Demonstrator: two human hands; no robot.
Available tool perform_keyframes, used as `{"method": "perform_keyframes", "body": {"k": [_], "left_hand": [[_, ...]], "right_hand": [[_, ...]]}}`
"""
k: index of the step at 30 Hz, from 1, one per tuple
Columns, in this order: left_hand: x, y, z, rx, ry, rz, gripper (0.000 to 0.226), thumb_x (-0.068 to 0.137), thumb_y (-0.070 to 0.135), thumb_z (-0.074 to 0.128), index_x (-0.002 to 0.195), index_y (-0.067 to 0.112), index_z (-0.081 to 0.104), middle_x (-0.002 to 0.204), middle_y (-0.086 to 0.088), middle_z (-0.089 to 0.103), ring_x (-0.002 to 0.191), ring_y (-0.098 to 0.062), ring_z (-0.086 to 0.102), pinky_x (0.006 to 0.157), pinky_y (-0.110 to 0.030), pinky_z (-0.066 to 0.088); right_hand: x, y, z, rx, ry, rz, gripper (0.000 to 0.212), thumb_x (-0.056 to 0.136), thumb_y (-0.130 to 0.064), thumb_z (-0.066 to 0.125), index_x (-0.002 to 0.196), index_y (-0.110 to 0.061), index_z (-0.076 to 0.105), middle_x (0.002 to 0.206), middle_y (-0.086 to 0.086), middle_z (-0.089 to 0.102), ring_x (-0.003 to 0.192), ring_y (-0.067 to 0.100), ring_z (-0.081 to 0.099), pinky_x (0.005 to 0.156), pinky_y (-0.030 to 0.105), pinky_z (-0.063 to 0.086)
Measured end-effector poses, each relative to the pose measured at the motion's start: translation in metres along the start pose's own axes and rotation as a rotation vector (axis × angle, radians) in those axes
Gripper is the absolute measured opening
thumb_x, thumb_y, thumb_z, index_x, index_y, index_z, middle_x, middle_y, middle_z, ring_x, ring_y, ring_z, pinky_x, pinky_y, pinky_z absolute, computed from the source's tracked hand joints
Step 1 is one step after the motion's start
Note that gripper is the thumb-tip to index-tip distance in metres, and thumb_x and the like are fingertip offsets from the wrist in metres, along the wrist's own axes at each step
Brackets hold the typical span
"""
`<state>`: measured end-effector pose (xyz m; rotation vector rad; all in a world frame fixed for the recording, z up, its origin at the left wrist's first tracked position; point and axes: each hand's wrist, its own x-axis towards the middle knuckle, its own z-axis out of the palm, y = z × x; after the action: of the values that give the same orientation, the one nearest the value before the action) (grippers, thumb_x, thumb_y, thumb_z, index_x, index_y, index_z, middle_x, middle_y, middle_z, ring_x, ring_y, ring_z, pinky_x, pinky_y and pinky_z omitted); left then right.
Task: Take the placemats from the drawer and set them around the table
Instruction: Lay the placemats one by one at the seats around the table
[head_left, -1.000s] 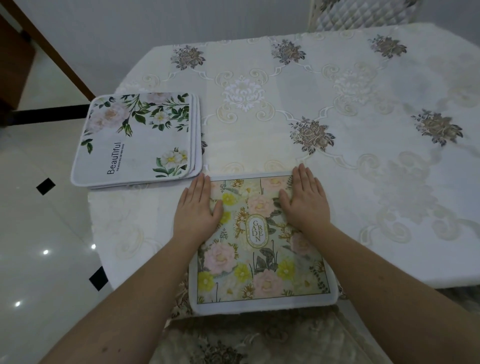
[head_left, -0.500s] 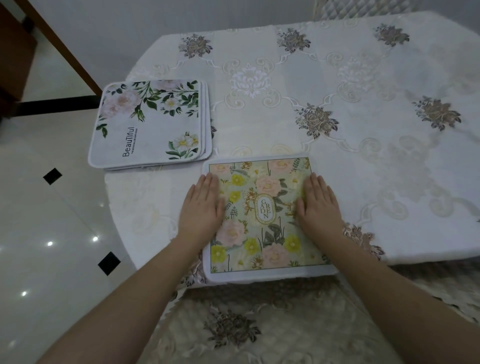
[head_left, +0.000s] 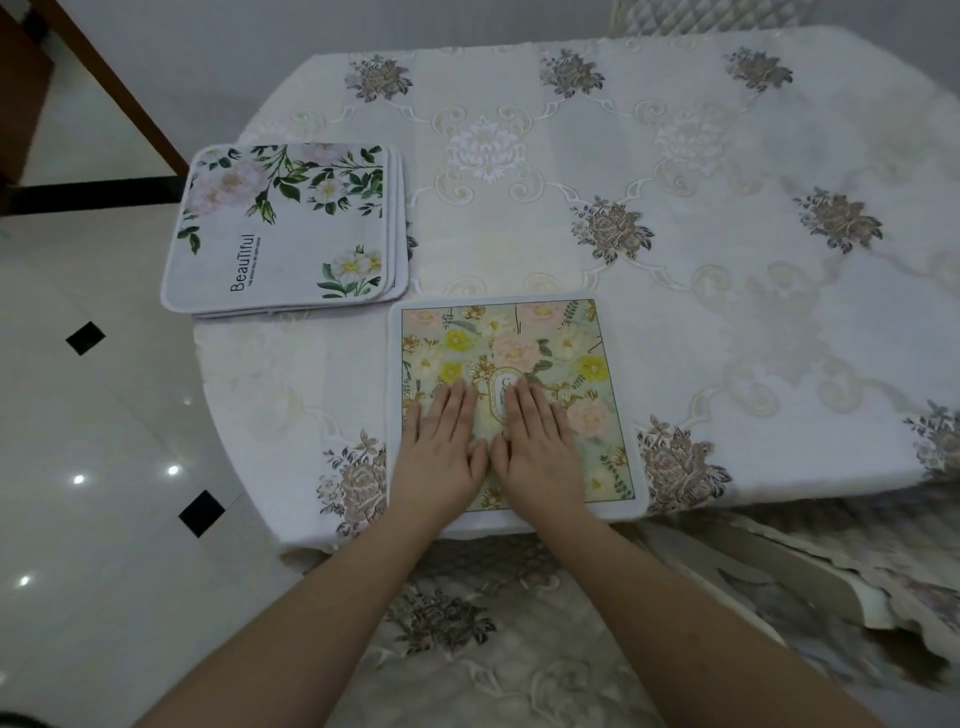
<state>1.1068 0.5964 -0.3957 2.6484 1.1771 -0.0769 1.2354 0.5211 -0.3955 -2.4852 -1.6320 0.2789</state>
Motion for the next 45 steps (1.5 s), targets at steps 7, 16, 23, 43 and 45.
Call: {"method": "perform_keyframes", "body": {"k": [7, 16, 23, 43, 45], "left_hand": [[-0.012, -0.014, -0.001, 0.066, -0.039, 0.150, 0.070, 0.101, 0.054, 0.020, 0.160, 0.018, 0.006, 0.167, 0.002, 0.003, 0.154, -0.015, -0.001, 0.123, -0.045, 0.004], [-0.032, -0.039, -0.005, 0.099, -0.076, 0.136, 0.078, 0.098, 0.061, 0.018, 0.159, 0.015, 0.001, 0.167, -0.004, -0.004, 0.154, -0.018, -0.005, 0.123, -0.039, 0.003], [-0.044, -0.049, -0.014, 0.098, -0.085, 0.100, 0.077, 0.099, 0.061, 0.014, 0.159, 0.017, -0.001, 0.167, -0.003, -0.005, 0.154, -0.016, -0.004, 0.123, -0.033, -0.003], [-0.050, -0.011, -0.072, 0.307, -0.187, -0.248, 0.063, 0.099, 0.056, 0.026, 0.142, 0.014, 0.045, 0.138, -0.008, 0.056, 0.127, -0.027, 0.050, 0.104, -0.043, 0.039], [-0.053, -0.008, -0.077, 0.198, -0.146, -0.249, 0.059, 0.100, 0.054, 0.031, 0.145, 0.017, 0.043, 0.137, -0.005, 0.056, 0.124, -0.026, 0.052, 0.100, -0.042, 0.042]], "right_hand": [[-0.016, 0.020, -0.004, -0.007, -0.025, -0.048, 0.063, 0.099, -0.046, 0.031, 0.156, -0.021, 0.019, 0.164, 0.001, 0.014, 0.151, 0.015, 0.009, 0.122, 0.041, 0.011], [-0.027, 0.069, -0.018, -0.041, -0.089, -0.055, 0.066, 0.100, -0.052, 0.027, 0.158, -0.025, 0.008, 0.165, 0.000, 0.004, 0.152, 0.016, -0.001, 0.122, 0.038, 0.002], [-0.028, 0.086, -0.030, -0.074, -0.142, -0.072, 0.069, 0.098, -0.058, 0.012, 0.157, -0.025, -0.004, 0.164, -0.003, -0.009, 0.149, 0.012, -0.014, 0.118, 0.026, -0.017], [-0.024, 0.072, -0.095, -0.034, -0.474, 0.073, 0.068, 0.099, -0.055, 0.033, 0.151, -0.010, 0.029, 0.160, 0.009, 0.023, 0.146, 0.026, 0.026, 0.116, 0.046, 0.030], [-0.027, 0.067, -0.104, -0.014, -0.399, 0.033, 0.065, 0.100, -0.052, 0.035, 0.152, -0.012, 0.029, 0.162, 0.009, 0.018, 0.147, 0.026, 0.021, 0.119, 0.043, 0.024]]}}
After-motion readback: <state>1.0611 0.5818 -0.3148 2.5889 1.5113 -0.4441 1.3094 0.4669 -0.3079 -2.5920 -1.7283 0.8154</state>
